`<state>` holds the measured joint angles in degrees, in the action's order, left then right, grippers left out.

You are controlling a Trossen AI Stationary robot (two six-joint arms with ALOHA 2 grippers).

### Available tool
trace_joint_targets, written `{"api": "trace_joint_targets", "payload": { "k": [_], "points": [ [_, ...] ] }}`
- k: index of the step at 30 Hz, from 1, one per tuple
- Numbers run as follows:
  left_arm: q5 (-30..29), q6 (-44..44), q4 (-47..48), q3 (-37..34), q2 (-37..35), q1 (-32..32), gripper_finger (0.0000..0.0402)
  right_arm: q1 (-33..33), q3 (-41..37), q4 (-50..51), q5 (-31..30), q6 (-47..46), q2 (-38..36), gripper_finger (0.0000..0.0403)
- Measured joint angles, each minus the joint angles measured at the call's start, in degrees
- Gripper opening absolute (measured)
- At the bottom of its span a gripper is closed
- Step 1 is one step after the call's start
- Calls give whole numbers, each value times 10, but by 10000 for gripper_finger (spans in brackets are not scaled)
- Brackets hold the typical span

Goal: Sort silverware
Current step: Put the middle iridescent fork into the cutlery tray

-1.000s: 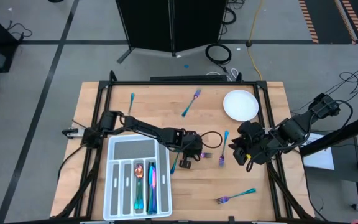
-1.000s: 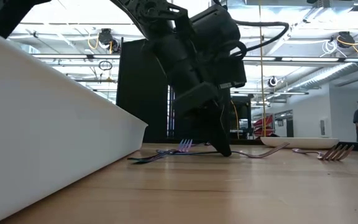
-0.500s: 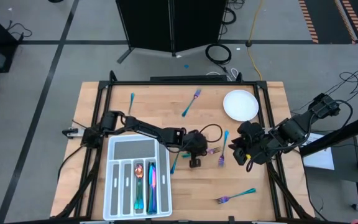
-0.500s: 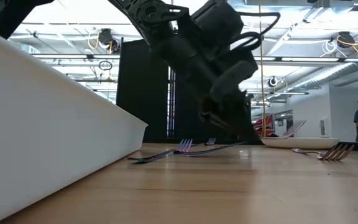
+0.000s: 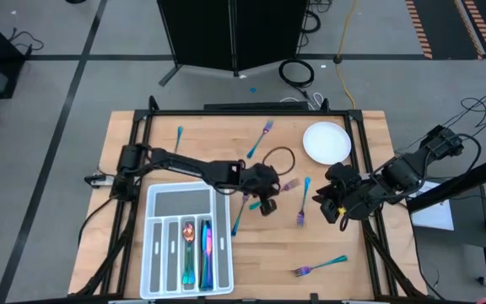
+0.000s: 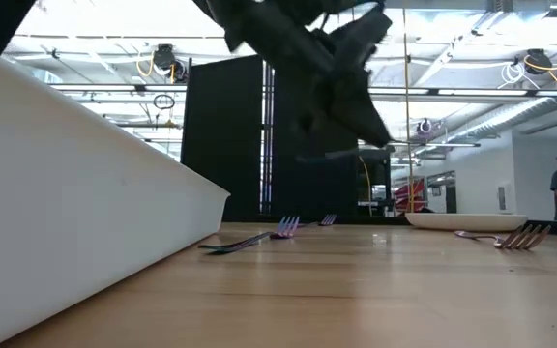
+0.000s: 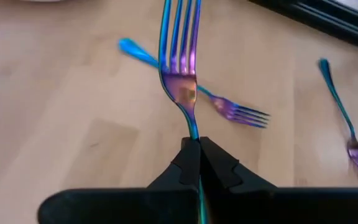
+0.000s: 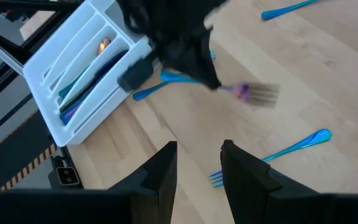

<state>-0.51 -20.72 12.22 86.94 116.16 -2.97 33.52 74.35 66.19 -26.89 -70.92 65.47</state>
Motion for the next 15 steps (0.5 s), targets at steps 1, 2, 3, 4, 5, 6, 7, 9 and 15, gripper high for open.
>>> {"api": "trace_joint_targets", "payload": {
  "k": [1,2,3,4,5,6,7,9,15],
  "points": [
    [-8,-14,14,0,-9,2,2,0,0,0,0,3,-3,109],
    [-15,-32,23,0,-18,4,2,0,0,0,0,8,-7,109],
    [-21,-53,37,0,-30,6,2,0,0,0,0,15,-10,109],
    [-26,-72,59,0,-42,8,2,0,0,0,-1,21,-12,109],
    [-31,-93,77,0,-51,9,2,0,0,1,-1,27,-15,109],
    [-36,-116,87,1,-60,10,2,0,0,0,-2,33,-16,109],
    [-40,-135,109,2,-72,11,2,0,0,0,-2,41,-17,109],
    [-46,-165,165,1,-92,11,1,0,0,1,-2,51,-17,109],
    [-116,-258,350,2,-152,-7,1,0,0,-1,-4,95,-15,109]
  ]
}}
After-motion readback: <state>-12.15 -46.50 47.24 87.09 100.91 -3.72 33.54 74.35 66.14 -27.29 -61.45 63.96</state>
